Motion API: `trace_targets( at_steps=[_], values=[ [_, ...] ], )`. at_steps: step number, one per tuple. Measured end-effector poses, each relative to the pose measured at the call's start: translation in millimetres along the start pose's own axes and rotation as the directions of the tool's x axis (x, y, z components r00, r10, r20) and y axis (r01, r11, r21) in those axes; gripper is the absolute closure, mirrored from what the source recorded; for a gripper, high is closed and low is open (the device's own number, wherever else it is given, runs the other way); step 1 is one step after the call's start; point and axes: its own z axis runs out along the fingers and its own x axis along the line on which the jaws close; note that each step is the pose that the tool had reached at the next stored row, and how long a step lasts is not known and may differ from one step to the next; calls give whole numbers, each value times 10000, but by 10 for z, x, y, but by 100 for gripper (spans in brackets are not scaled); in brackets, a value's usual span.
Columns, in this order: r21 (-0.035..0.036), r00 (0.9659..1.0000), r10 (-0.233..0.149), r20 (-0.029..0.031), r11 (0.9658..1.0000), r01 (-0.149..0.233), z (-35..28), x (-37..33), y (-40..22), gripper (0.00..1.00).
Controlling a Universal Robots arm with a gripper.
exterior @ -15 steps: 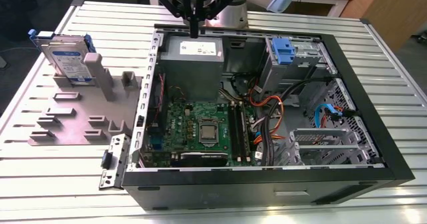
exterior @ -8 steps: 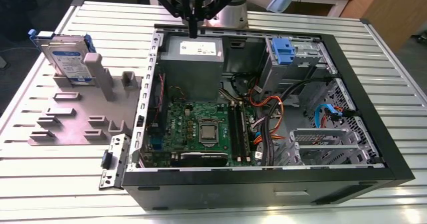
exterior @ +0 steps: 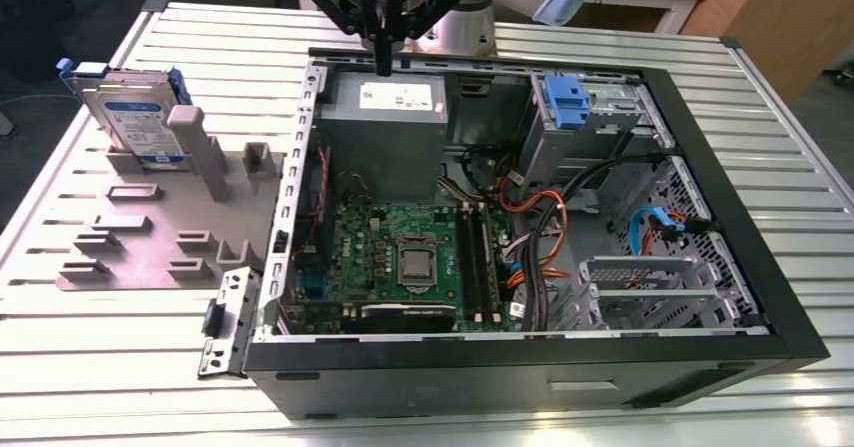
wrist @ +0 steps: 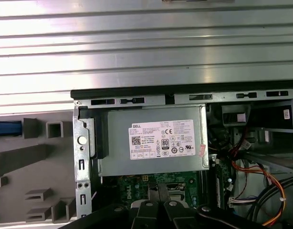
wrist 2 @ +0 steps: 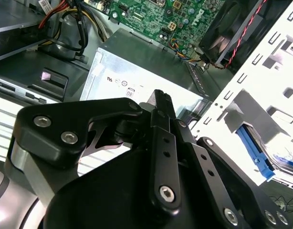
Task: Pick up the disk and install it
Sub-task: 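Reach for the disk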
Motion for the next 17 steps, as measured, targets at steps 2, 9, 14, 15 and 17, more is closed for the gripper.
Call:
trace_targets(
  at_steps=[2,9,14,15,17],
  values=[
    [0,10000,0,0,10000,0,0,1,0,89],
    [1,10000,0,0,10000,0,-1,20,-1,89],
    [0,10000,0,0,10000,0,-1,32,-2,89],
    [1,10000,1,0,10000,-1,-1,38,-3,89],
    [2,10000,0,0,10000,0,-2,57,-4,89]
  ],
)
